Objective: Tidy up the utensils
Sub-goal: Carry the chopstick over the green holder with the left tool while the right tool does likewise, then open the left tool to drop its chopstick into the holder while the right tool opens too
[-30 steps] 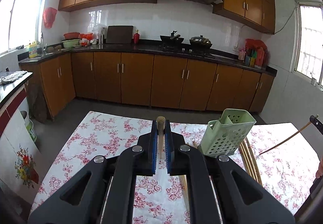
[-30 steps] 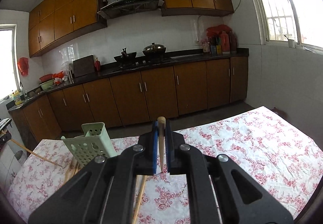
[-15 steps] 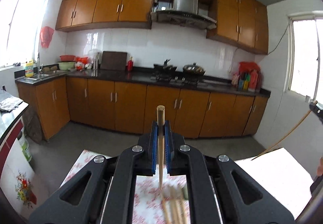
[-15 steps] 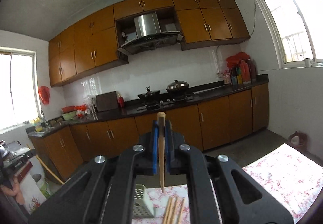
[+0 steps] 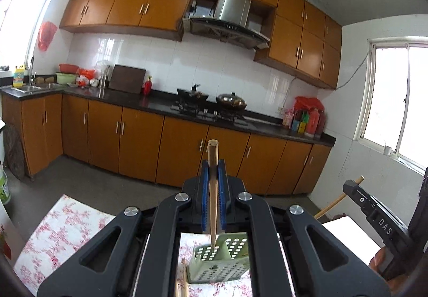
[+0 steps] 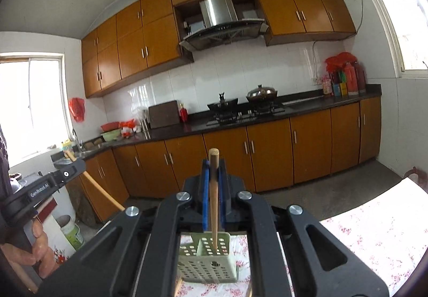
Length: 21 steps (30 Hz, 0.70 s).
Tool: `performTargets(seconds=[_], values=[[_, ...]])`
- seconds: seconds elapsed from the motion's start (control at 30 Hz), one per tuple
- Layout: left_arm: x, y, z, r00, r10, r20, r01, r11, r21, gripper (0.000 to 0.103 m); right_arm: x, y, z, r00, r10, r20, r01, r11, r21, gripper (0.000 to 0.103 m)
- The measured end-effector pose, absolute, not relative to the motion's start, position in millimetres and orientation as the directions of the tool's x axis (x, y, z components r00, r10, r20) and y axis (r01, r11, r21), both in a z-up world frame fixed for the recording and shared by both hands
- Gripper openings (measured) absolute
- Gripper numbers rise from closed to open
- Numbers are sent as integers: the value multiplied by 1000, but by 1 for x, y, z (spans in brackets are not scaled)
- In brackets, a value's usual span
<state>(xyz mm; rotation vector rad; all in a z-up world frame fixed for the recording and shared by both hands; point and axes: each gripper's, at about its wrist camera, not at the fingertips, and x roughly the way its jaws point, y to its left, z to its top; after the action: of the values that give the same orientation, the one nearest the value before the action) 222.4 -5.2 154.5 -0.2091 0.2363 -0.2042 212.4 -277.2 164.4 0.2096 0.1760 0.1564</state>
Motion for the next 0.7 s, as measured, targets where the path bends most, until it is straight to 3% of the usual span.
performTargets(seconds=[0.2,0.33,0.37,0.47,0.7], values=[[233,-15,132,927,-235,-293,177,961,-212,7,224,-267,141,964,168,-207,-125,970,206,8],[231,-14,127,917,-234,-323,173,963,-206,8,225,-267,133,963,157,-221,-109,971,213,14],[232,-14,126,917,-236,-321,176,963,-203,10,223,-268,133,963,155,-219,-107,970,216,17],[225,-9,128,928,-218,-302,162,967,-198,38,216,-276,132,971,129,-203,-84,972,218,25],[205,20,135,943,-187,-275,125,965,-229,39,190,-310,112,972,9,-237,47,972,232,33]])
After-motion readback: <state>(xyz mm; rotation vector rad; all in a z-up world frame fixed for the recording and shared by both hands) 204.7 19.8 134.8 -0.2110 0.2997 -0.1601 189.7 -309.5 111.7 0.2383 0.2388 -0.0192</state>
